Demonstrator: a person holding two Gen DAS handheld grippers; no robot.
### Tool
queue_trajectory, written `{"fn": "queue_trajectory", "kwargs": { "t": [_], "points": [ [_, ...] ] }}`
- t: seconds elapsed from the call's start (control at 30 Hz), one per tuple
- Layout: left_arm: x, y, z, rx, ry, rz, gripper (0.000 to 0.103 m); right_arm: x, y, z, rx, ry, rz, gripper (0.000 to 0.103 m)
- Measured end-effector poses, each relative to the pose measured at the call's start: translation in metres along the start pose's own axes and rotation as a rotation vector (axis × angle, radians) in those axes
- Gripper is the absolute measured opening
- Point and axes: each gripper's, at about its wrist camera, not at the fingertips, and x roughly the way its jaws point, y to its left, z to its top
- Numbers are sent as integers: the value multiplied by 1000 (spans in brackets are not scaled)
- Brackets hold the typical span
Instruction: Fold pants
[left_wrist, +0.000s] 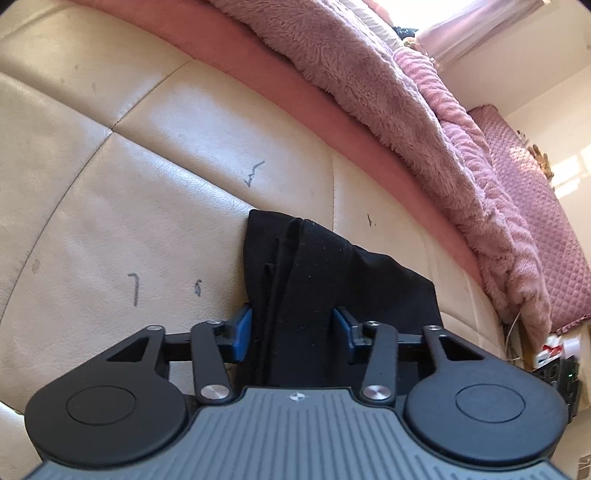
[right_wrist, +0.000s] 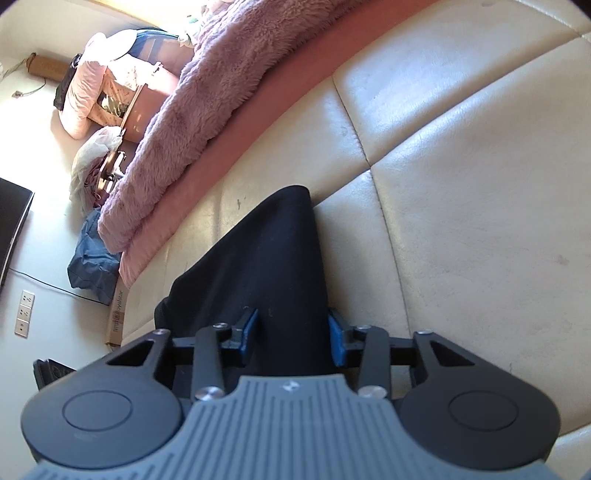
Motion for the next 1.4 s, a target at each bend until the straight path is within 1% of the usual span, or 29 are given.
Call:
{"fn": "queue_trajectory", "kwargs": {
  "t": [0.1, 0.2, 0.27, 0.3, 0.33, 0.4, 0.5, 0.6, 0.8, 1.0, 1.07, 1.1, 1.13, 1.2, 1.3, 1.33, 1.4],
  "points": [
    [0, 5, 0, -42, 2, -21, 42, 0, -6, 1, 31, 5, 16, 23],
    [-1, 5, -1, -71, 12, -29, 40, -2, -10, 1, 66, 6, 27, 18],
    [-2, 2, -2, -64, 34, -33, 40, -5, -8, -1, 58, 4, 14, 18],
    [-3, 2, -3, -58, 45, -36, 43, -8, -7, -1, 54, 1, 5, 17],
    [-5, 2, -4, -60, 58, -39, 53, -11, -8, -2, 54, -2, 0, 17],
    [-8, 8, -7, -81, 86, -62, 54, -19, -15, -5, 71, 1, 1, 16],
    [-11, 23, -10, -145, 133, -125, 55, -25, -23, -9, 94, 1, 6, 16],
    [-10, 39, -11, -228, 151, -183, 55, -25, -24, -10, 92, -2, 0, 16],
    [7, 39, -5, -267, 171, -217, 56, -28, -25, -13, 94, -1, -5, 17],
    [22, 36, 7, -279, 183, -243, 55, -25, -20, -12, 95, 3, -15, 17],
    [20, 37, 5, -260, 181, -241, 53, -24, -20, -11, 96, 7, -16, 17],
    [19, 36, 4, -247, 181, -241, 49, -24, -20, -11, 99, 8, -13, 17],
    [17, 37, 1, -240, 173, -247, 48, -23, -21, -10, 105, 8, -9, 17],
    [14, 39, -4, -255, 170, -256, 47, -23, -23, -11, 119, 8, 0, 17],
    [10, 37, -7, -252, 165, -242, 46, -23, -24, -12, 124, 13, 9, 17],
    [9, 36, -8, -254, 159, -231, 39, -23, -24, -12, 127, 15, 9, 17],
    [7, 32, -7, -270, 148, -214, 37, -22, -24, -12, 139, 15, 9, 17]
  ]
}}
